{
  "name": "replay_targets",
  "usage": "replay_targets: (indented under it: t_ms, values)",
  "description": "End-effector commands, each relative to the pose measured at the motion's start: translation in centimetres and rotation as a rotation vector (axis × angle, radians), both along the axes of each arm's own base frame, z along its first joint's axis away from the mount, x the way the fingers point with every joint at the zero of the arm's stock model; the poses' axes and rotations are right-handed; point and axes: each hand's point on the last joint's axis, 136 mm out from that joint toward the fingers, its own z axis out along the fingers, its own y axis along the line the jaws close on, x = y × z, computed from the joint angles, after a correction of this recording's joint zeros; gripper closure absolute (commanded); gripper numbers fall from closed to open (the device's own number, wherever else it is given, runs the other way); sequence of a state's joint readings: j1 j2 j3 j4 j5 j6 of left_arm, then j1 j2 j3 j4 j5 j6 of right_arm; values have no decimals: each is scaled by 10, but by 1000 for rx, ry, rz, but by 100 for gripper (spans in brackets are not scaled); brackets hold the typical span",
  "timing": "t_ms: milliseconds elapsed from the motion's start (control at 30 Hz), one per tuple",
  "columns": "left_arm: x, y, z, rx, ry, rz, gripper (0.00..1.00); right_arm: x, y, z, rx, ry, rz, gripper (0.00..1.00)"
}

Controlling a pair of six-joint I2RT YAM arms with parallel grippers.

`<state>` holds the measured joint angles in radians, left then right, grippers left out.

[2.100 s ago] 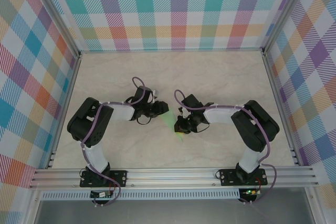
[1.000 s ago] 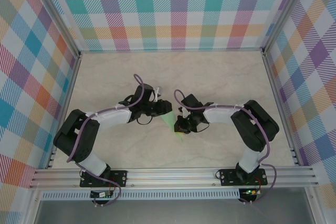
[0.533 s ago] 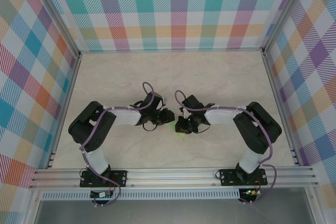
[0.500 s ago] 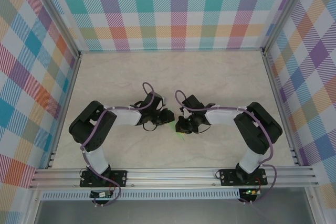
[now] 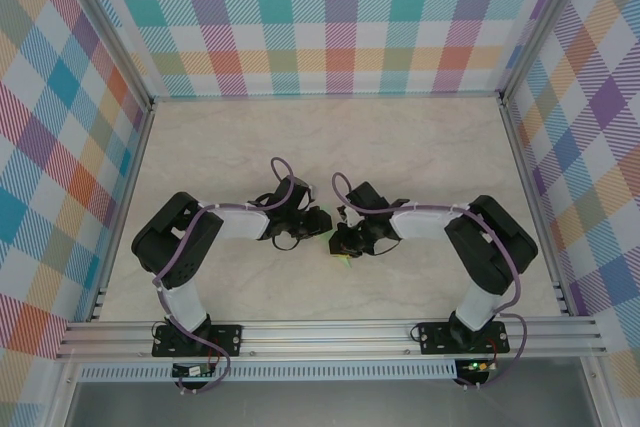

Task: Fold a paper plane with a square sheet of paper (pick it up from the middle)
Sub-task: Fold the wing for the fifth time at the center of the table.

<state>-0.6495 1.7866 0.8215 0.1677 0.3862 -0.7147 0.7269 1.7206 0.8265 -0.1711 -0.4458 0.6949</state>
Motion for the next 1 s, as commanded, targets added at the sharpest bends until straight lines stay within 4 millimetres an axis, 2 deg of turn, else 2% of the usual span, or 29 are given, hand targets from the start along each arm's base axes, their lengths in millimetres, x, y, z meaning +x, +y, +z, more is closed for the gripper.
replay_targets:
  t_ms: [0, 67, 133, 333, 467, 967]
  values:
    - [-4, 6, -21, 58, 21, 15, 78, -13, -15, -21, -86, 43, 16, 86]
    - [-4, 7, -22, 59, 22, 19, 78, -23, -26, -33, -122, 68, 16, 86]
    - [-4, 8, -23, 66, 25, 23, 79, -33, -30, -37, -114, 90, 16, 86]
    - [-5, 12, -30, 86, 32, 36, 80, -44, -30, -25, -48, 87, 32, 84]
    - [-5, 12, -32, 84, 37, 34, 80, -54, -36, -27, -44, 111, 38, 84]
    - [-5, 9, -27, 70, 29, 23, 80, -68, -52, -18, -60, 115, 50, 82]
